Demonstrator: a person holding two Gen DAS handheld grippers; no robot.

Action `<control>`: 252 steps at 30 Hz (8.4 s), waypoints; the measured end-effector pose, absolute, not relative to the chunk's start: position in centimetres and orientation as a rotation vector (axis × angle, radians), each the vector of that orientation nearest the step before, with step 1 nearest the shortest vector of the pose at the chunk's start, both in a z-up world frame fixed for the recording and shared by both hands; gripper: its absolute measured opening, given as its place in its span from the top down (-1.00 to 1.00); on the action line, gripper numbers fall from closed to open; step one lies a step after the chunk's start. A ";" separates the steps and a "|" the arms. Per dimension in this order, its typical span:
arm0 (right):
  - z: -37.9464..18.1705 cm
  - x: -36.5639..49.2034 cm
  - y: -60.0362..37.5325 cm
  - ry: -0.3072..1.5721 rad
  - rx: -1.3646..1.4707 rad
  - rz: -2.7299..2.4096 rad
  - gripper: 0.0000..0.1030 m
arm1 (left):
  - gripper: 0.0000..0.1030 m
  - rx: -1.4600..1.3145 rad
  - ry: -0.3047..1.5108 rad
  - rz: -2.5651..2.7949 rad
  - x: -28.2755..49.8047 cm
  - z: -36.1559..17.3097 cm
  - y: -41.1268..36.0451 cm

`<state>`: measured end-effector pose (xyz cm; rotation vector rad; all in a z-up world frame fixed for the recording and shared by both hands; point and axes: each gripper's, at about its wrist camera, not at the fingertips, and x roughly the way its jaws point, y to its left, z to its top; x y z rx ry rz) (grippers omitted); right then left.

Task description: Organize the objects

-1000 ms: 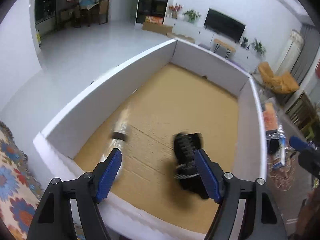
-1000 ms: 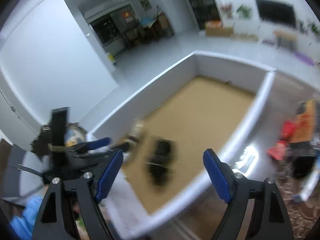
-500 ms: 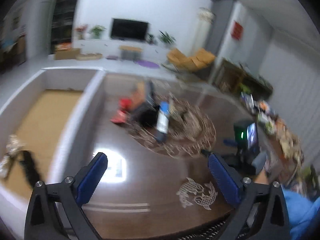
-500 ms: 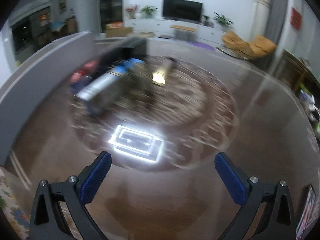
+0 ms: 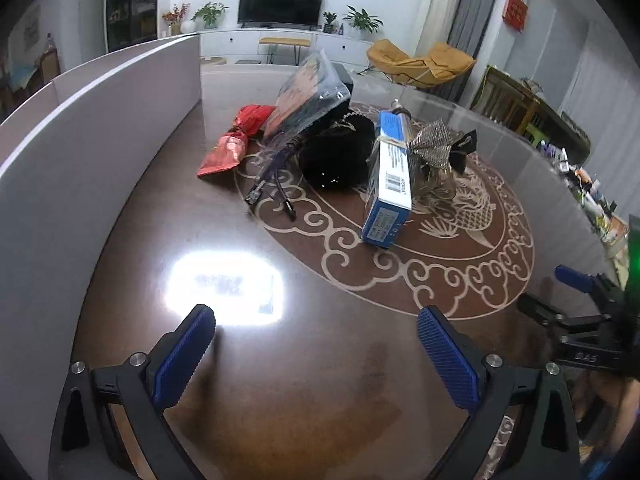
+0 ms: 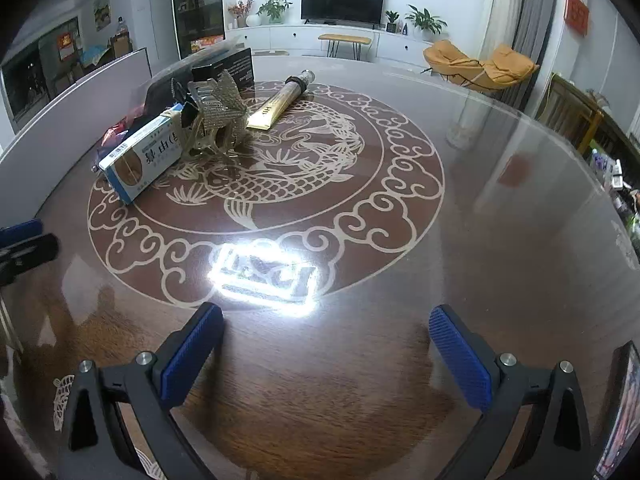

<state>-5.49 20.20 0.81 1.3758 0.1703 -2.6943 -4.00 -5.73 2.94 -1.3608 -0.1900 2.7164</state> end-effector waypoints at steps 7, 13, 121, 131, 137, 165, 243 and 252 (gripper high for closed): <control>0.3 -5.9 20.5 0.119 1.392 -2.682 -1.00 | -0.99 -1.366 -0.111 2.737 -4.1 2.3 -4.8; 0.4 -5.9 20.5 0.118 1.392 -2.683 -1.00 | -1.00 -1.419 0.020 2.754 -4.1 1.9 -3.6; 0.3 -6.0 20.3 0.115 1.388 -2.685 -1.00 | -1.00 -1.421 0.016 2.752 -4.4 2.2 -4.0; 0.3 -6.0 20.3 0.114 1.387 -2.686 -1.00 | -1.00 -1.421 0.016 2.752 -4.4 2.2 -4.1; 0.3 -5.9 20.4 0.114 1.387 -2.686 -1.00 | -1.00 -1.421 0.016 2.752 -4.4 2.2 -4.1; 0.3 -5.9 20.3 0.111 1.388 -2.686 -1.00 | -1.00 -1.421 0.021 2.753 -4.4 2.2 -4.1; 0.3 -5.9 20.3 0.109 1.387 -2.689 -1.00 | -1.00 -1.442 -0.007 2.793 -5.8 0.9 -4.2; 0.3 -5.9 20.3 0.109 1.387 -2.690 -1.00 | -1.00 -1.441 -0.007 2.793 -5.8 0.9 -4.2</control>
